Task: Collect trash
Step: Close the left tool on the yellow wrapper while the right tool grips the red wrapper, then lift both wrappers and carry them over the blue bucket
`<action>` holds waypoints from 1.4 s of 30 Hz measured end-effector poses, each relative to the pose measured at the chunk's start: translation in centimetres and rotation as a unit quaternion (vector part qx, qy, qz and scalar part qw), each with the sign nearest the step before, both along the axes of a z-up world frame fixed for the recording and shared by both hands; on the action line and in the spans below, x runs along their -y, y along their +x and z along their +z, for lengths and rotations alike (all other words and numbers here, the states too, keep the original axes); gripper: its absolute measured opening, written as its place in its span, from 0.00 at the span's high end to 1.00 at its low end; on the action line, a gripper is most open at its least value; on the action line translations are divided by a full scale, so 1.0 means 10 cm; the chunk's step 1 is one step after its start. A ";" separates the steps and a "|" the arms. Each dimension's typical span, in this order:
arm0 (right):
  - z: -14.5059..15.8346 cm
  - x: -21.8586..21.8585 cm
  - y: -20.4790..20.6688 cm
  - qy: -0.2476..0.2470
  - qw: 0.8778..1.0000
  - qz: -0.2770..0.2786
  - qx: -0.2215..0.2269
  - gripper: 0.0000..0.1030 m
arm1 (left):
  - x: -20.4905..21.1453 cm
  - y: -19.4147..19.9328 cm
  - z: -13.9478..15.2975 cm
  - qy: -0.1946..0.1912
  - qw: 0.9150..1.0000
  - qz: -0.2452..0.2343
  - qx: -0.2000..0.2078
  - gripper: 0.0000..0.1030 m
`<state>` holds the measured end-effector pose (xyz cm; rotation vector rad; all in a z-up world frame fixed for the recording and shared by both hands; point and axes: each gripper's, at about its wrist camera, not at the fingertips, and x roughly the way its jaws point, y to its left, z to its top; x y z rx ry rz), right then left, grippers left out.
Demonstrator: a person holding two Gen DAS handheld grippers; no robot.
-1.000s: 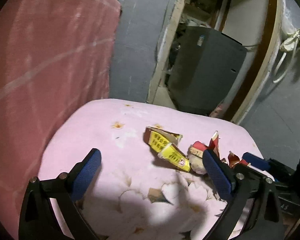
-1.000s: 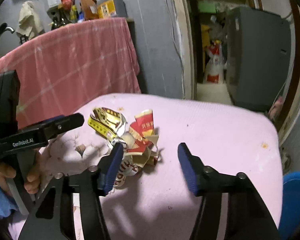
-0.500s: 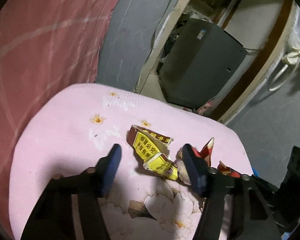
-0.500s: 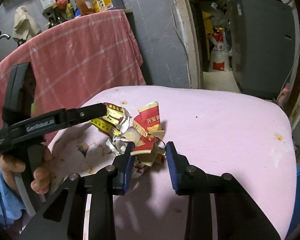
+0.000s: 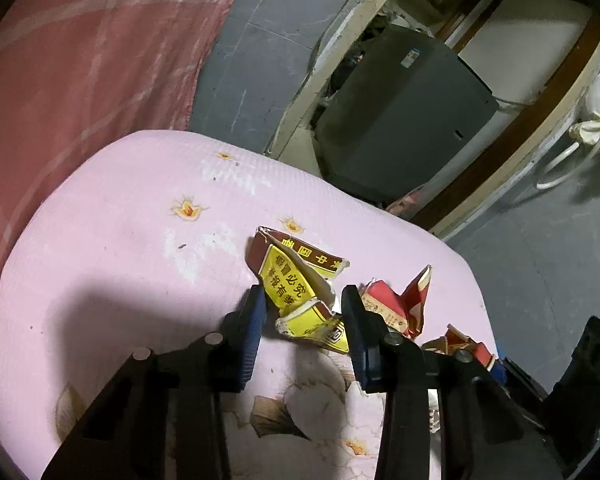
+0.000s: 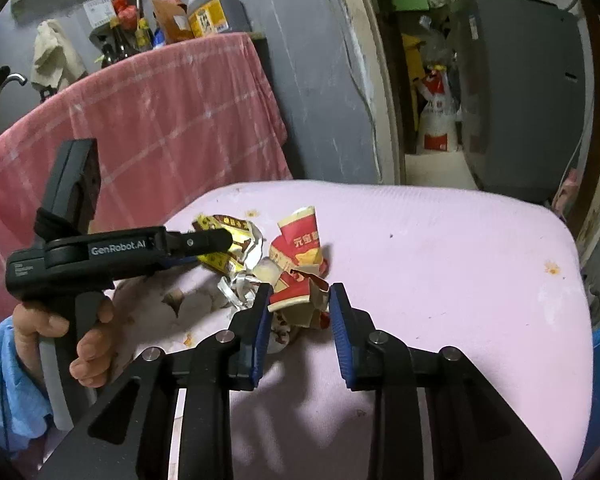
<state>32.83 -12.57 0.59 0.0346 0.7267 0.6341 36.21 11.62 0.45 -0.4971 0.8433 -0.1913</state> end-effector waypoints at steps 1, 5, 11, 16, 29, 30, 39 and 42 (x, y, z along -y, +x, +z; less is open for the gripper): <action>0.01 0.01 -0.01 0.003 1.000 -0.002 0.004 0.75 | 0.00 -0.01 0.01 -0.002 1.000 0.001 0.002 0.70; 0.04 0.06 -0.06 0.015 1.000 -0.007 0.018 0.75 | -0.03 -0.09 0.05 -0.013 1.000 0.008 0.012 0.79; 0.14 0.13 -0.22 0.031 0.997 -0.014 0.068 0.75 | 0.07 -0.32 0.22 0.022 0.998 0.010 0.055 0.81; 0.25 0.21 -0.41 0.040 0.991 -0.023 0.125 0.75 | 0.22 -0.55 0.39 0.041 0.994 0.012 0.096 0.81; 0.68 0.63 -0.98 0.053 0.961 -0.075 0.260 0.75 | 0.92 -1.27 0.97 0.094 0.964 -0.008 0.247 0.81; 0.71 0.67 -1.02 0.054 0.958 -0.080 0.268 0.75 | 0.96 -1.30 1.00 0.097 0.962 -0.010 0.254 0.81; 0.96 1.23 -1.41 0.052 0.930 -0.146 0.333 0.75 | 1.58 -1.62 1.21 0.092 0.943 -0.038 0.316 0.81; 1.00 1.44 -1.52 0.051 0.921 -0.171 0.346 0.75 | 1.82 -1.64 1.24 0.094 0.937 -0.054 0.331 0.81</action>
